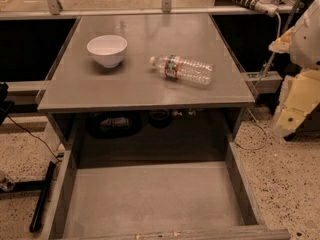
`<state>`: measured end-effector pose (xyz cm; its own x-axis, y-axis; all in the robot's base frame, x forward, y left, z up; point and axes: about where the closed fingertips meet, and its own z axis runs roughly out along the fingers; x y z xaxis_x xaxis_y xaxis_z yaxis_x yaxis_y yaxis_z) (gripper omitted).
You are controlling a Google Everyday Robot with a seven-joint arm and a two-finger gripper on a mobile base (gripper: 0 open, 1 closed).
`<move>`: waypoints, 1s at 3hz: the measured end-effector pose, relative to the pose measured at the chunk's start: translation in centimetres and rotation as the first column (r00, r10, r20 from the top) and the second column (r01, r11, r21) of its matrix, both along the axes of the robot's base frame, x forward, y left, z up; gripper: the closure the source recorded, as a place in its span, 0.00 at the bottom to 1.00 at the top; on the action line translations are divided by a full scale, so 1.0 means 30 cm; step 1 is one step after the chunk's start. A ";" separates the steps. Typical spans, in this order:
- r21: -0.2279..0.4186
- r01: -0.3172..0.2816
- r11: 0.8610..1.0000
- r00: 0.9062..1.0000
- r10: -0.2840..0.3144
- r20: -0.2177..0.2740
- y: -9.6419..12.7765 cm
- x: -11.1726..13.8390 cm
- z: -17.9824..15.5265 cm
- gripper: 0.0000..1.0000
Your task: Place water bottle into top drawer
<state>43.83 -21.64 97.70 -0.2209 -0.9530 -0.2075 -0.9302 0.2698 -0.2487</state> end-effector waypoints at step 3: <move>0.072 -0.079 0.994 0.991 0.070 0.113 0.066 0.091 -0.031 0.00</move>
Offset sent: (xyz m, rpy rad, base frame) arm 0.0258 0.0248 -0.0124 0.0292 -0.0917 0.0523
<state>46.55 -19.65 96.78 -0.1218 -0.9465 -0.2988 -0.9166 0.2227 -0.3319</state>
